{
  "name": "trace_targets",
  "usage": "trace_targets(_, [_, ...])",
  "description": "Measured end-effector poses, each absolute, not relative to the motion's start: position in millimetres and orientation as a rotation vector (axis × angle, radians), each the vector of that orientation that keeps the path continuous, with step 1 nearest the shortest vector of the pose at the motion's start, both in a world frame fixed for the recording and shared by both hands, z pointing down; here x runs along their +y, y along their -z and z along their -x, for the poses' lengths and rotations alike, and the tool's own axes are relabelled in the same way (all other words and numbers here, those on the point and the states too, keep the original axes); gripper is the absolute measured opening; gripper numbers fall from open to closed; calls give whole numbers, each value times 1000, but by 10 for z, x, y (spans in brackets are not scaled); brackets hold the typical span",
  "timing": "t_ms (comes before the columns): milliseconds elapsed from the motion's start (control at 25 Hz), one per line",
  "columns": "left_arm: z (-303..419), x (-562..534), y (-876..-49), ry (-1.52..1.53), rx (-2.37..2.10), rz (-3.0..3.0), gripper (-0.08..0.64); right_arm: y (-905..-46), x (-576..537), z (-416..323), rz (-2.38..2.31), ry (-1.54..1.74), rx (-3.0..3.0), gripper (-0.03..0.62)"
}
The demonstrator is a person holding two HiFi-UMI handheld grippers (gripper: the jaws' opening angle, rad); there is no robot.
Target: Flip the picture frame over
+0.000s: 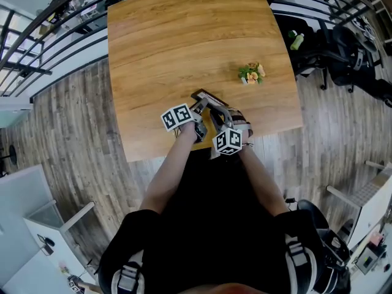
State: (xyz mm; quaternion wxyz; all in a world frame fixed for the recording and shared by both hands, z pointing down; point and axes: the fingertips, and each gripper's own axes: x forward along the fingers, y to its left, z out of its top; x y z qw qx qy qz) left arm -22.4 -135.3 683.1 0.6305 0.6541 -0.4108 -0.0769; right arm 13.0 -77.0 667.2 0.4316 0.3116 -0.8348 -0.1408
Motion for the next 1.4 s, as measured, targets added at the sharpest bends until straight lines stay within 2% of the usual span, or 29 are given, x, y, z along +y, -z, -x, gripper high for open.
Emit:
trace_targets(320, [210,-1349,-6886,330,-837,-1310,115,-6661,-747,-156,-728,603,-1947,78])
trace_targets(800, [220,-1384,-6762,427,-800,-1344,84,-6654,-732,-143,-775,580,-2007,101])
trace_targets(920, [220,-1394,-6715,416,-801,-1390,81,-6660,-720,-136,-763,532,-2044,113])
trace_targets(1040, [248,-1406,-6703,390,-813,-1441,81,-6677,-694,-139,-752,464,-2089,175])
trace_targets(1200, [336,-1376,-6715,406,-821,-1430,81,-6652,-652,-159,-764,331,-2180,178])
trace_targets(1320, [386,-1356,-6743,400,-829,-1442,81,-6614,-664,-151,-779,175,-2277,204])
trace_targets(1400, [405,-1336,-6748,357,-840,-1483,81,-6528,-670,-131,-797,68,-2366,182])
